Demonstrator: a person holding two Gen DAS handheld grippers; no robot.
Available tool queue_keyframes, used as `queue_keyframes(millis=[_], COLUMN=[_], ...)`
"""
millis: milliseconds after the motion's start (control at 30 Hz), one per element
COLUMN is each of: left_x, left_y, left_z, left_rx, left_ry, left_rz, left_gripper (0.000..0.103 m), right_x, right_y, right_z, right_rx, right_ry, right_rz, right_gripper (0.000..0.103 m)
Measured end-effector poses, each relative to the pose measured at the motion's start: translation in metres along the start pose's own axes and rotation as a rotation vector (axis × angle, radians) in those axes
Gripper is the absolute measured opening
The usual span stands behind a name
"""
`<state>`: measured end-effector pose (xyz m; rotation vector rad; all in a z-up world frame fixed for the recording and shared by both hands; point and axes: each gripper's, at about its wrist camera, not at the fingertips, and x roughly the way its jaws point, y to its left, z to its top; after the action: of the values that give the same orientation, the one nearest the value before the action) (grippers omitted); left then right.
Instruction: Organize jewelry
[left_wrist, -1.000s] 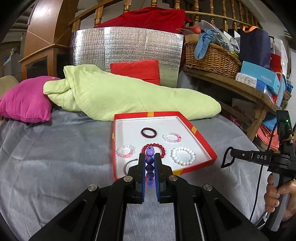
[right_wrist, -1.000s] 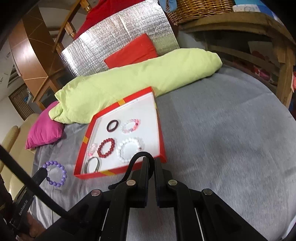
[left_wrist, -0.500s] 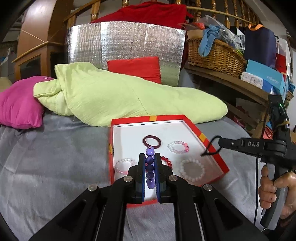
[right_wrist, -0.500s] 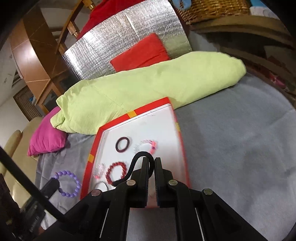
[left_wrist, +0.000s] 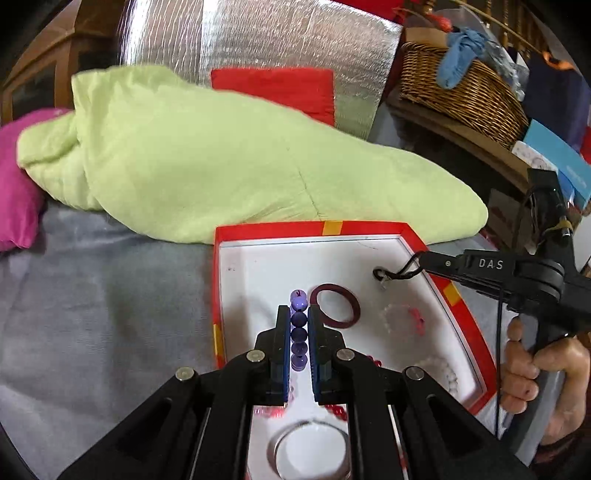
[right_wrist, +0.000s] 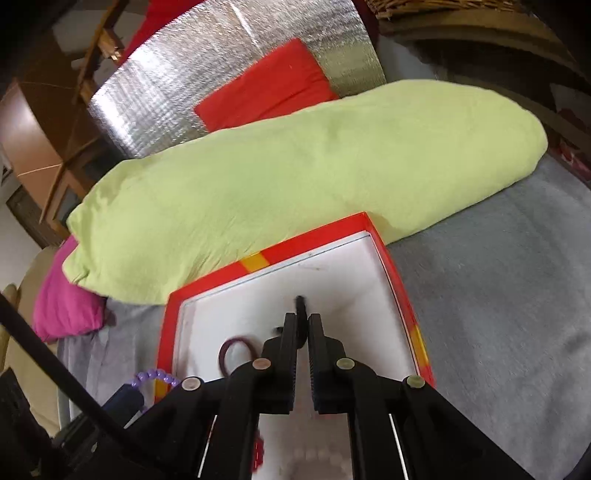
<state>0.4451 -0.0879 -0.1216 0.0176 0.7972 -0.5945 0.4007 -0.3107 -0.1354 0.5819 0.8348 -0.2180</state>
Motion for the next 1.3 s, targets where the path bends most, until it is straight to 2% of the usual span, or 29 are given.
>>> queue_keyframes(millis=[133,267,367,433,500,567,633,700,800,867,933,1000,1133,1233,1300], left_x=[0.022,0.031,0.029,0.021,0.006,-0.008,-0.034,-0.058,-0.096,-0.128,-0.153,-0.169,-0.18,-0.184,-0.184], left_y=[0.01,0.012,0.01,0.011,0.009,0.002,-0.008,-0.018,-0.026,-0.033,-0.039,-0.046,-0.062,-0.07,-0.075], left_z=[0.001,0.002,0.002,0.004,0.007,0.009,0.011,0.012,0.011,0.001,-0.019,-0.045,-0.088,-0.122,-0.137], left_rx=[-0.039,-0.045,-0.024,-0.025,-0.028,-0.008,0.02,0.051,0.076,0.067,0.033,0.026,0.036,0.021,0.036], left_ry=[0.042,0.049,0.048,0.036,-0.003,-0.031,-0.059,-0.086,-0.124,-0.182,-0.244,-0.281,-0.221,-0.175,-0.152], left_rz=[0.007,0.008,0.038,0.083,0.126,0.139,0.172,0.219,0.301,0.362,0.409,0.422,0.399,0.32,0.332], left_gripper=[0.009,0.009,0.024,0.049,0.055,0.06,0.074,0.074,0.082,0.086,0.096,0.1,0.1,0.1,0.1], right_x=[0.021,0.034,0.035,0.032,0.025,0.013,-0.001,-0.021,-0.052,-0.07,-0.089,-0.109,-0.147,-0.173,-0.189], right_y=[-0.002,-0.001,-0.001,0.0,0.0,0.003,0.01,0.019,0.029,0.034,0.036,0.036,0.033,0.035,0.033], right_z=[0.005,0.005,0.006,0.006,0.007,0.006,0.002,-0.004,-0.02,-0.036,-0.055,-0.077,-0.118,-0.15,-0.168], right_rx=[0.031,0.034,0.036,0.037,0.036,0.019,-0.024,-0.085,-0.165,-0.223,-0.287,-0.338,-0.384,-0.445,-0.473], right_ry=[0.01,0.022,0.011,0.008,0.003,0.008,0.006,-0.006,-0.026,-0.034,-0.037,-0.046,-0.058,-0.077,-0.11], right_rz=[0.009,0.0,-0.004,-0.001,0.001,-0.004,-0.021,-0.045,-0.086,-0.11,-0.14,-0.168,-0.192,-0.222,-0.258], right_gripper=[0.007,0.008,0.009,0.009,0.01,0.013,0.02,0.021,0.021,0.024,0.032,0.043,0.044,0.049,0.055])
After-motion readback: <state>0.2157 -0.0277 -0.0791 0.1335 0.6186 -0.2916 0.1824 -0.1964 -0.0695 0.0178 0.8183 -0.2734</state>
